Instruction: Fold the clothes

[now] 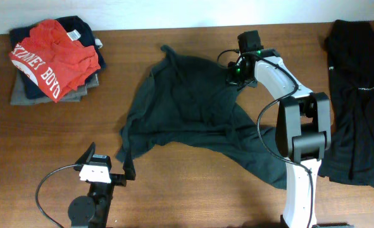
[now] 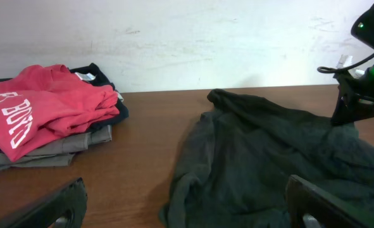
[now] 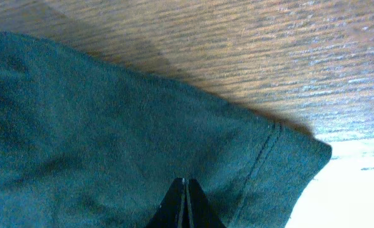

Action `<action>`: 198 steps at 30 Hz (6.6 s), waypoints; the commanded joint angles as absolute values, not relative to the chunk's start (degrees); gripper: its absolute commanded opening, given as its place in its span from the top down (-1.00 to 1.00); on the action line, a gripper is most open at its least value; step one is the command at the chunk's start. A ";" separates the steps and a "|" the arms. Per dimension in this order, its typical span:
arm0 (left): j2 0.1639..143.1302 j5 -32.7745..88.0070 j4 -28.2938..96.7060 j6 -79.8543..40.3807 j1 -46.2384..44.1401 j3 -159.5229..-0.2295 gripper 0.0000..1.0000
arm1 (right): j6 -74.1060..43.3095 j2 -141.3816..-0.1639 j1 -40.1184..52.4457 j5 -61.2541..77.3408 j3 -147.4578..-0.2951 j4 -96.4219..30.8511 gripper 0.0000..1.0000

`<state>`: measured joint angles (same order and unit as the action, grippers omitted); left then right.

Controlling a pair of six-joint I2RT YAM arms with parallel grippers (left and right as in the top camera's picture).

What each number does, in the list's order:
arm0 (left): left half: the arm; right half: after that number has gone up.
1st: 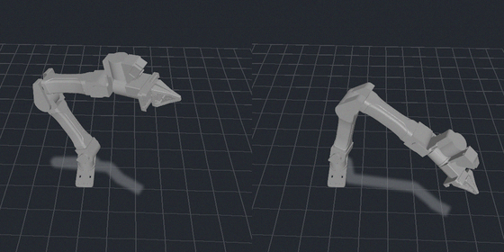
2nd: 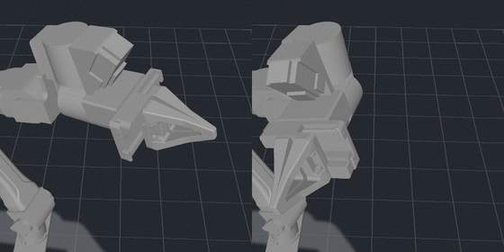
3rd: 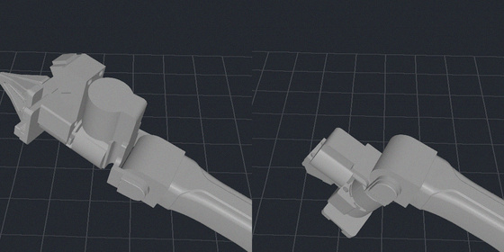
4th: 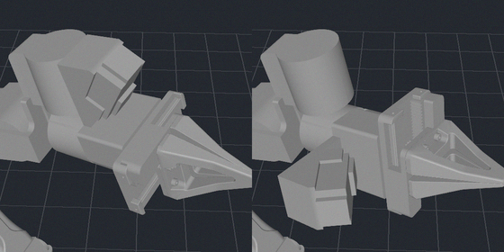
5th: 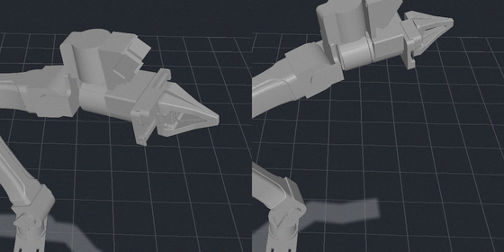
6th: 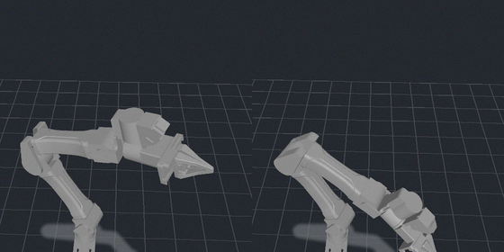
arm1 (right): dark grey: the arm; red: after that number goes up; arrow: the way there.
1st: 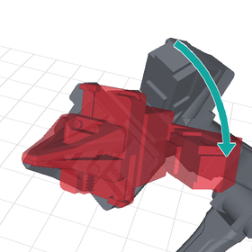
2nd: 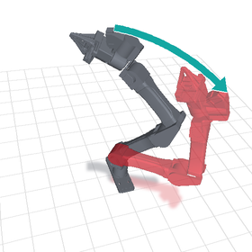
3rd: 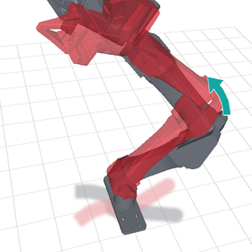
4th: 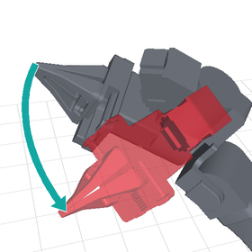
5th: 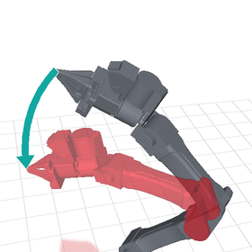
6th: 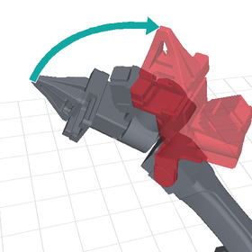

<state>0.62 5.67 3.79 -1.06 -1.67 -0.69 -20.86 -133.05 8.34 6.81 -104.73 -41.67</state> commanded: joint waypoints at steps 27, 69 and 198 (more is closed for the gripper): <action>0.36 6.26 3.97 -0.34 -1.32 -0.51 -0.98 | -21.30 -141.91 3.44 -13.26 -105.69 -19.90 0.87; 0.36 6.24 3.99 -0.34 -1.32 -0.51 -0.98 | -29.04 -141.01 6.24 5.58 -118.30 -69.21 0.92; 0.36 6.24 3.97 -0.34 -1.32 -0.51 -0.98 | -24.49 -100.75 13.04 -9.69 -72.18 -58.85 0.92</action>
